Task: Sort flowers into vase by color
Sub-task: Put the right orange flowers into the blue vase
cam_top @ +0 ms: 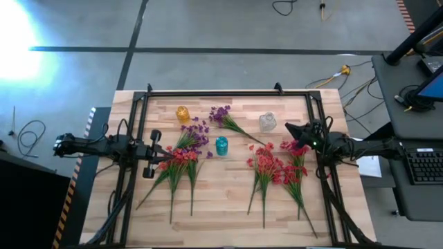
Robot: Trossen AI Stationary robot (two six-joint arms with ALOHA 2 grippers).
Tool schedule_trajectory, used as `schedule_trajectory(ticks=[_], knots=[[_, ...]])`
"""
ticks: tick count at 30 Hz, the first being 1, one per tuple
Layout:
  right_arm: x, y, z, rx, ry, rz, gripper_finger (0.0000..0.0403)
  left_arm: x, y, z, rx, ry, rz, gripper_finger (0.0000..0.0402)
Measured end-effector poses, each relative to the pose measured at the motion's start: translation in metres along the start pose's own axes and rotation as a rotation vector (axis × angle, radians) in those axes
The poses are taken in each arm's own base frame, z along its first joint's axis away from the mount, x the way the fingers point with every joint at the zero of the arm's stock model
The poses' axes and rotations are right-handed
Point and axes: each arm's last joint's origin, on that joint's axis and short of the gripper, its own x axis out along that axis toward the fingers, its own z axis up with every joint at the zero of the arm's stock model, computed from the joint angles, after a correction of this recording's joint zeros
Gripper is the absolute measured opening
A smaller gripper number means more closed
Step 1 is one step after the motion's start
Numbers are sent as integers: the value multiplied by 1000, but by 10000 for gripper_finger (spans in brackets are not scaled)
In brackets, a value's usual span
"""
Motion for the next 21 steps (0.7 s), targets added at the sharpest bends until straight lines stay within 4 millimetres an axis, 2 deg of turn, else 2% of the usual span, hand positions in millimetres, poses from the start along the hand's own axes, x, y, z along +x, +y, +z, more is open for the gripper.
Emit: schedule_trajectory(ticks=[4, 9, 16, 21], knots=[[0, 3, -1, -25, 53, 77, 34, -1, 2, 11, -51, -113, 18, 9], [-1, 10, 4, -67, 37, 192, 34, -5, 6, 31, -229, -335, 25, 9], [-1, 15, 7, -62, 35, 239, 34, -13, 9, 47, -163, -514, 57, 9], [1, 29, 18, -41, 71, 286, 34, -16, 11, 53, -154, -585, 68, 9]])
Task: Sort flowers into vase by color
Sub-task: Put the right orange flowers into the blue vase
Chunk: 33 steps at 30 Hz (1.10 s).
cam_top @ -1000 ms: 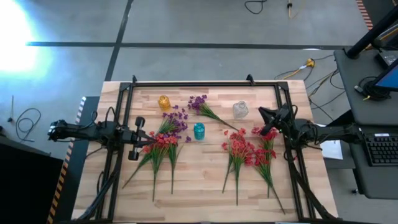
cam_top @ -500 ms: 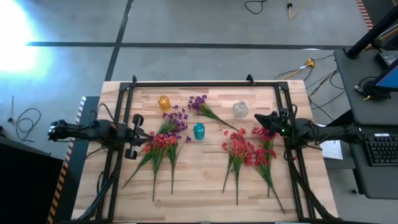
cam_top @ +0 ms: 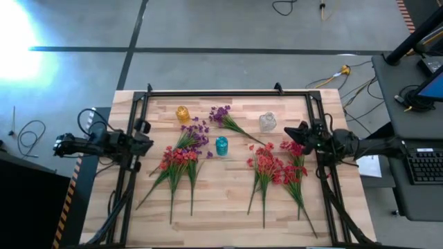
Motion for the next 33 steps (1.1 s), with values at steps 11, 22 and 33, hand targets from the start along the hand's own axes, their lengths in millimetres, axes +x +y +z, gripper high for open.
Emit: schedule_trajectory(ticks=[11, 22, 33], knots=[[44, 28, 10, -119, 324, -171, 34, 0, 0, 2, -214, -24, -16, 9], [82, 54, 23, -242, 520, -305, 34, 2, 1, -6, -513, 38, 65, 9], [115, 77, 36, -233, 510, -299, 34, 13, 5, -27, -554, 455, 350, 9]])
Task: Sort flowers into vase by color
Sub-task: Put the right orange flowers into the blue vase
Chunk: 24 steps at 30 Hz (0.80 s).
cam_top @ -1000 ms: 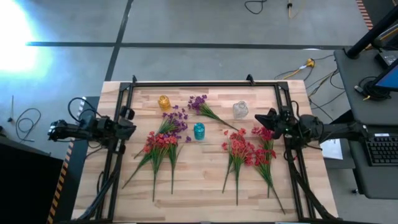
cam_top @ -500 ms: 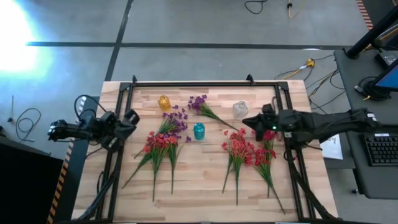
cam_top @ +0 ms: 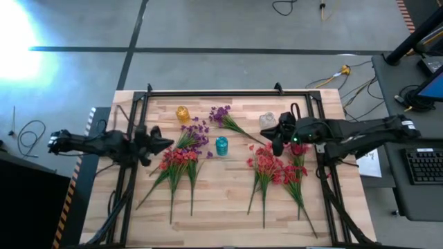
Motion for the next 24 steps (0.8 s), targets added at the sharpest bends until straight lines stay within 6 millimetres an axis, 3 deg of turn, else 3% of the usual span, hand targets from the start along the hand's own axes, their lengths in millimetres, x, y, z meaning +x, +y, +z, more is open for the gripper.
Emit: schedule_trajectory(ticks=[11, 20, 24], knots=[[21, 17, 12, 128, 111, -23, 44, 14, -20, 25, 75, 272, 203, 9], [35, 37, 11, 235, 429, -230, 141, 30, -30, 35, 235, 438, 281, 9], [37, 50, 0, 312, 594, -349, 185, 32, -29, 32, 261, 458, 285, 9]])
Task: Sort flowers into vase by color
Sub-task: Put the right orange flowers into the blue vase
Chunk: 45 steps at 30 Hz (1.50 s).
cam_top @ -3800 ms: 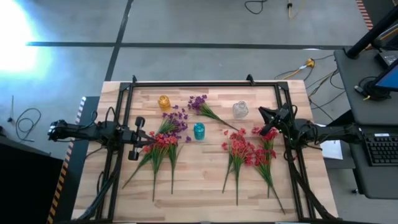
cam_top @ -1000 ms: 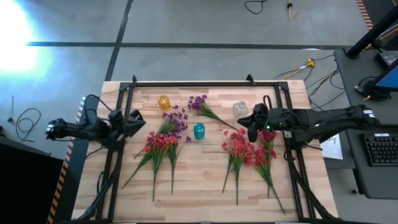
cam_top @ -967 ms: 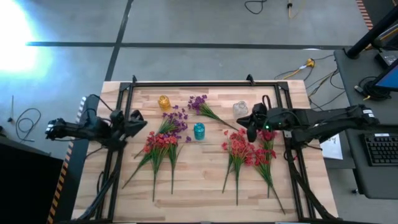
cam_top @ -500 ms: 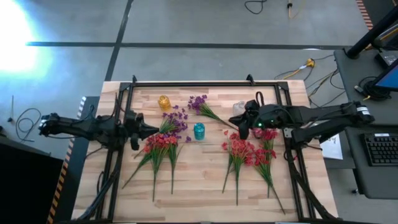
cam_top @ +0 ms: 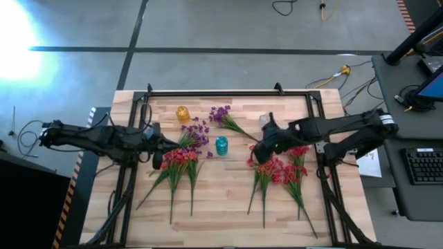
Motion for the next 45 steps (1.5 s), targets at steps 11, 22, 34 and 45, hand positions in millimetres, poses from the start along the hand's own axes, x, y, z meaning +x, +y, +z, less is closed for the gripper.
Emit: schedule_trajectory(ticks=[11, 22, 34, 45], knots=[[32, 40, -69, 138, 217, -114, 243, 1, -4, 5, -46, -70, -65, 9], [85, 49, -105, 142, 261, -289, 244, 9, -9, 9, -24, -143, -102, 9], [131, 46, -99, 59, 284, -358, 228, 23, -8, -2, -19, -130, -96, 9], [148, 32, -107, 85, 291, -399, 226, 24, -8, -2, -21, -151, -95, 9]])
